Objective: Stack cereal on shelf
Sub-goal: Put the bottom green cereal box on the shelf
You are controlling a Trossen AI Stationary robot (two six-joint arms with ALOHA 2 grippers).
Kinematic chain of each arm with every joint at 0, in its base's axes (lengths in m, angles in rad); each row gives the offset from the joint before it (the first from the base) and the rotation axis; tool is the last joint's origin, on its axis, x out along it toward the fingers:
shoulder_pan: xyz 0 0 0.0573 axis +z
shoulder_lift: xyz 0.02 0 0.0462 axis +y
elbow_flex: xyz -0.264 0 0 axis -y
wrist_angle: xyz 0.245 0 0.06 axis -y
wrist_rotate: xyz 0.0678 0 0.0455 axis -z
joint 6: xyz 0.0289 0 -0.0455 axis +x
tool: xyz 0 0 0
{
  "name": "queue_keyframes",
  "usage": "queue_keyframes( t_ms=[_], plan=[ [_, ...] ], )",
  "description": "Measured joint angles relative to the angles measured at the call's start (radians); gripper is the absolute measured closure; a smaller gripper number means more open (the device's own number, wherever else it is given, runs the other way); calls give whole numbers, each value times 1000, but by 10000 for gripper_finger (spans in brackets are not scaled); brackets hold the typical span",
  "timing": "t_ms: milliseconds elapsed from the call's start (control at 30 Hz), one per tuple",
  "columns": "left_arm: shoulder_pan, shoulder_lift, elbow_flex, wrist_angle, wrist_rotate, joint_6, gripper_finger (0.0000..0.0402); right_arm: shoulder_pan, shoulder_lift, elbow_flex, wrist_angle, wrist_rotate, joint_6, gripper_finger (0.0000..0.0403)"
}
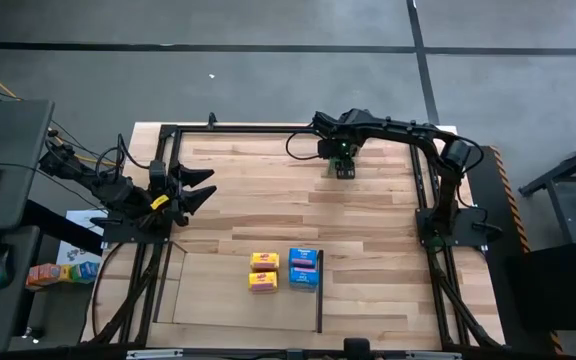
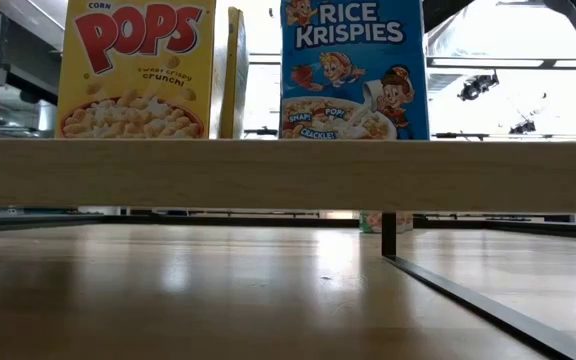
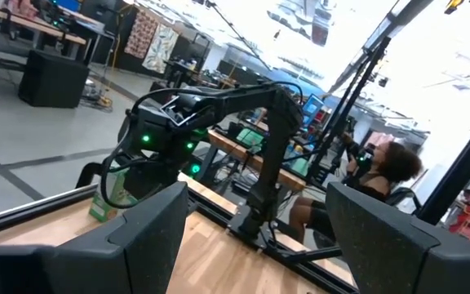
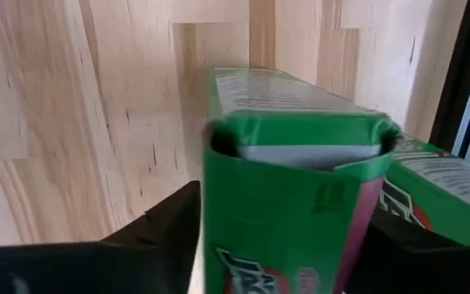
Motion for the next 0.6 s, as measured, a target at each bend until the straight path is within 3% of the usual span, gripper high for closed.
queue_keyframes(
  t_ms=[367,467,600],
  plan=[
    [0,0,0,0,-28,86,119,12,-43,0,-6,-31,44,266],
    [0,-2,0,16,-138,131,119,19,-90,1,-7,-46,71,281],
    [1,-10,0,93,-368,202,119,41,-177,1,-10,-106,171,294]
  ],
)
